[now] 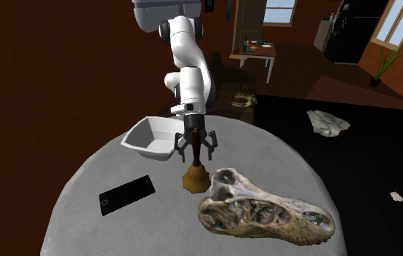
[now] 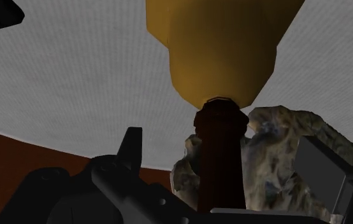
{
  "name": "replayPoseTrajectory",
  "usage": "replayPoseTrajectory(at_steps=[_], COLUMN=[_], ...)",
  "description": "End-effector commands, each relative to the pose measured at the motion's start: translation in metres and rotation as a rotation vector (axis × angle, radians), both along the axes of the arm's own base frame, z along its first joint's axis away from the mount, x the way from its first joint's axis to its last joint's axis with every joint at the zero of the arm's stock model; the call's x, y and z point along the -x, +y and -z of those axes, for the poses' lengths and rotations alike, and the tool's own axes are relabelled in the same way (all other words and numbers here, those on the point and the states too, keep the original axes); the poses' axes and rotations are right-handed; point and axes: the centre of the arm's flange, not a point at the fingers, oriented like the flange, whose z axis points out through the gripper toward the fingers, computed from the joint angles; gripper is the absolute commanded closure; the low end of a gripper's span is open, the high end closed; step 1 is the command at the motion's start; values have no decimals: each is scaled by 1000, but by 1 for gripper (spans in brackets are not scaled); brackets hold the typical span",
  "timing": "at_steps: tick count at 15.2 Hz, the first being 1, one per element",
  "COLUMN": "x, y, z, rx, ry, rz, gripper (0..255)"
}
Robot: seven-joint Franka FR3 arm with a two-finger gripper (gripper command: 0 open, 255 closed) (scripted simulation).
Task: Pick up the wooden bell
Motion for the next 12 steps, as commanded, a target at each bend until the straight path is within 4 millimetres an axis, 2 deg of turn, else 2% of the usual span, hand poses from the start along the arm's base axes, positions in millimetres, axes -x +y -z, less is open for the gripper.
replayPoseTrajectory(at_steps=[1,2,11,12], x=[0,0,0,0], y=[0,1,0,0], z=[3,3,3,-2], rx=[0,0,0,0], ry=[-1,-1,-1,-1], rz=[0,0,0,0], gripper=[0,255,255,255])
